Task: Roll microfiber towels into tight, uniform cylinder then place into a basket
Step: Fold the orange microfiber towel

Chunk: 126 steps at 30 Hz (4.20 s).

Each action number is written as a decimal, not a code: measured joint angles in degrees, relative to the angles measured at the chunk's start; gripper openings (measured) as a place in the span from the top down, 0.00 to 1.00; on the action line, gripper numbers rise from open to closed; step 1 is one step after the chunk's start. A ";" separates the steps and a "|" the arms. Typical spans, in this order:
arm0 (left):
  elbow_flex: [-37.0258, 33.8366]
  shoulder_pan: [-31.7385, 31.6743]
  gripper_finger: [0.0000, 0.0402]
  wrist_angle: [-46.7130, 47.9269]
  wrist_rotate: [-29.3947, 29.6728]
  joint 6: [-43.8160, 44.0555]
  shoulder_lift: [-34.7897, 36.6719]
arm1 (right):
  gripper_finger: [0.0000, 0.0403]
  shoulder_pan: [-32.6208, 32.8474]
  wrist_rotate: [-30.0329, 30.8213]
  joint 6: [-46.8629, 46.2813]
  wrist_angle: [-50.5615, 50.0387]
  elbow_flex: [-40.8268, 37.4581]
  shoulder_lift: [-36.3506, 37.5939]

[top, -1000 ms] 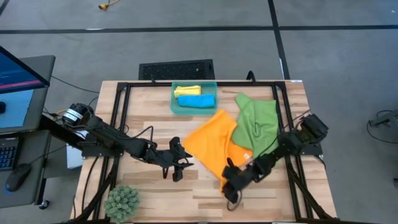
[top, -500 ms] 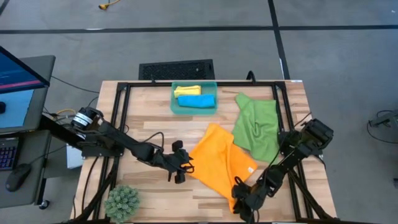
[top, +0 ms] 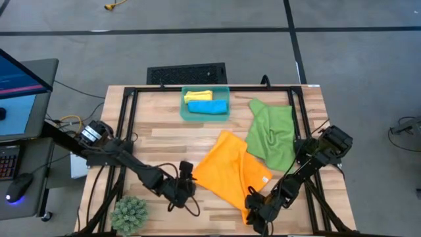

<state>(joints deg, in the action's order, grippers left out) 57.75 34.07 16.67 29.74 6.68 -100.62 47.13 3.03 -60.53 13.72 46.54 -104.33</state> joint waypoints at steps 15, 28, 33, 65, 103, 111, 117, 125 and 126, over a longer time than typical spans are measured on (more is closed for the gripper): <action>0.04 -2.20 0.61 0.51 -0.06 -0.70 -6.81 | 0.71 0.04 0.05 -1.01 0.07 0.02 0.09; 0.16 -4.78 0.76 2.75 -2.78 3.45 -7.06 | 0.71 0.78 0.03 -1.01 0.09 0.07 0.09; 0.12 -5.47 0.96 2.42 -5.53 3.17 -7.11 | 0.71 1.54 0.02 -1.01 0.09 0.07 0.09; 14.02 8.37 1.00 26.51 -15.82 54.42 -7.48 | 0.79 9.85 -1.35 -6.98 -1.16 2.52 0.51; 14.11 11.77 1.00 22.52 -12.35 64.52 -7.30 | 0.97 -5.08 10.55 2.01 -38.13 7.50 5.62; 14.13 11.77 1.00 22.38 -12.56 64.52 -7.28 | 0.96 -5.28 9.96 -0.62 -42.08 7.50 5.62; 14.13 12.14 1.00 22.38 -12.99 65.09 -7.28 | 0.98 -6.84 9.92 -2.99 -49.04 7.50 5.62; 14.13 12.85 1.00 22.38 -12.52 68.37 -7.28 | 0.97 -12.43 8.90 -1.25 -55.01 7.50 5.62; 14.13 12.93 1.00 22.40 -12.48 68.69 -7.28 | 0.97 -13.17 8.76 -0.64 -54.84 7.42 5.62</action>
<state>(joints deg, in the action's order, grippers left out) 71.88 47.00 39.07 17.25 75.36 -107.90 33.96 11.79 -61.17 -41.12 53.97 -98.72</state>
